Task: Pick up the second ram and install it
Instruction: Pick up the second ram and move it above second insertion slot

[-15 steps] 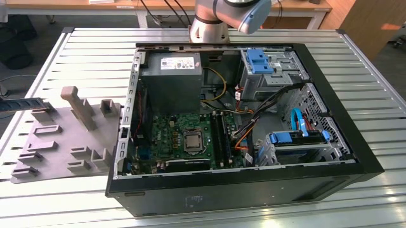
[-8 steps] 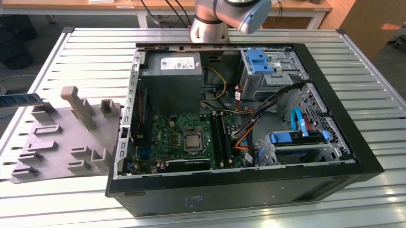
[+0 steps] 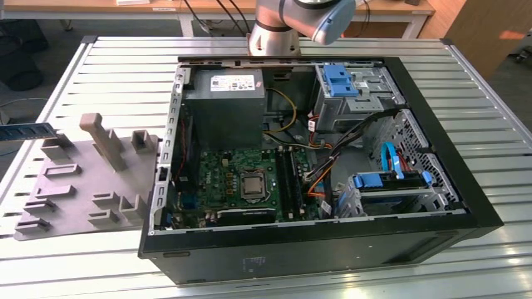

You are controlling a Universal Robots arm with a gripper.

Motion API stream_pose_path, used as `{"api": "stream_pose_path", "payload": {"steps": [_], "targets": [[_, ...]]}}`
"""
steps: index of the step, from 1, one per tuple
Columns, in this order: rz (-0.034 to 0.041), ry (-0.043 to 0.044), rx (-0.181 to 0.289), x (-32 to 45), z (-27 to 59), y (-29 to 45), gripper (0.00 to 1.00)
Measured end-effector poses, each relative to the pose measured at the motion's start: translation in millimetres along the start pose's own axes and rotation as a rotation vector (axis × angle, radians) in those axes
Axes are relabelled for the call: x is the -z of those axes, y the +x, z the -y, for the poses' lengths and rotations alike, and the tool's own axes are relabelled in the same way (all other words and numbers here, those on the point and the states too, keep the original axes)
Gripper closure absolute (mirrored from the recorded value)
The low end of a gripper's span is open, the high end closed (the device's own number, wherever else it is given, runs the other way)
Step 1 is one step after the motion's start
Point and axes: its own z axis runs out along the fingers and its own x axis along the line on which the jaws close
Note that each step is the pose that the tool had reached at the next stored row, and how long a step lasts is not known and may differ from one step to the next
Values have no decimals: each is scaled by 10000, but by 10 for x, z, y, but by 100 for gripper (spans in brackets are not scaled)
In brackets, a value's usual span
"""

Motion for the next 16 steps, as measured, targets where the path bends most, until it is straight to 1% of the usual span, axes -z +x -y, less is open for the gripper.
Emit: {"api": "stream_pose_path", "payload": {"steps": [2,8,11,16], "targets": [[1,0,-70,0,6,0,89],[2,1,-77,0,15,0,89],[2,1,-77,1,76,2,89],[2,-3,-78,5,235,7,89]]}}
